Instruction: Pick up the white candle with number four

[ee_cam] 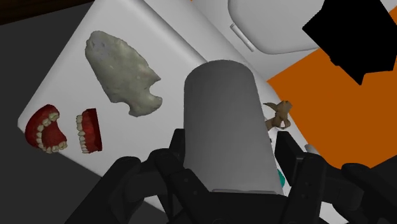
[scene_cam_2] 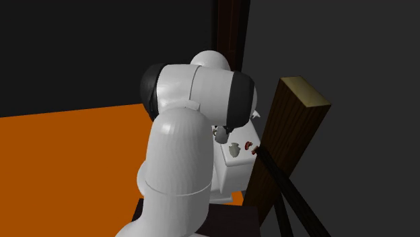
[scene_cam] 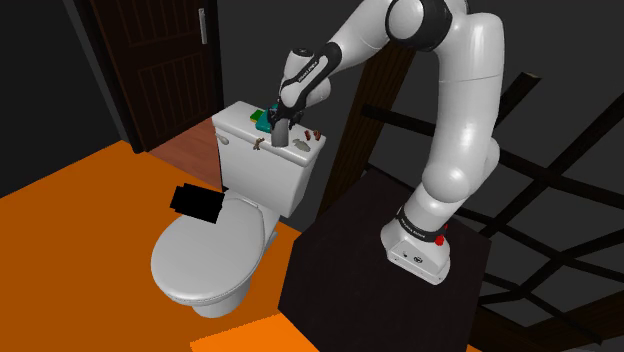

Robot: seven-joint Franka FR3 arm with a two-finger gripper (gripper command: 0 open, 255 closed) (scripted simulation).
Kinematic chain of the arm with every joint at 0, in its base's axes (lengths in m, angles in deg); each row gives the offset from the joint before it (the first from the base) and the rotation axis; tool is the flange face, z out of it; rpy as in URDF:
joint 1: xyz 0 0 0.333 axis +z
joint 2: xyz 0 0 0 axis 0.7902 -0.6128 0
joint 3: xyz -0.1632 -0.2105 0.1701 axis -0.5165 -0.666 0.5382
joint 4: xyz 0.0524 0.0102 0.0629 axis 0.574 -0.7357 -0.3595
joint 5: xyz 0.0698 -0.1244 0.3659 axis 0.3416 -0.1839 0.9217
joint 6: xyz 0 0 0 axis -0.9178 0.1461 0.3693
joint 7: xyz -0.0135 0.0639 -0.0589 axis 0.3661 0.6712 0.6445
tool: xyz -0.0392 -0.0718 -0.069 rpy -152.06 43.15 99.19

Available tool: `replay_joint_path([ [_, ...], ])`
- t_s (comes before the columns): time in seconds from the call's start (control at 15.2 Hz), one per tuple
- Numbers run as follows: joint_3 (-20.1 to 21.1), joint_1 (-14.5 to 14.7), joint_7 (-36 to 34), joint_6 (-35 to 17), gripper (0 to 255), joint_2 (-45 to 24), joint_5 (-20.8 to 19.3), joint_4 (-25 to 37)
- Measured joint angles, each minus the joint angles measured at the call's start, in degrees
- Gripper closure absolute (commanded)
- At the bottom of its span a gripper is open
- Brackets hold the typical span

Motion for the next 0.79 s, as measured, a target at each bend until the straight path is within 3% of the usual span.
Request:
replay_joint_path([
  [0.79,0.61,-0.43,0.79,6.83,255,7.07,0.73,-0.24],
])
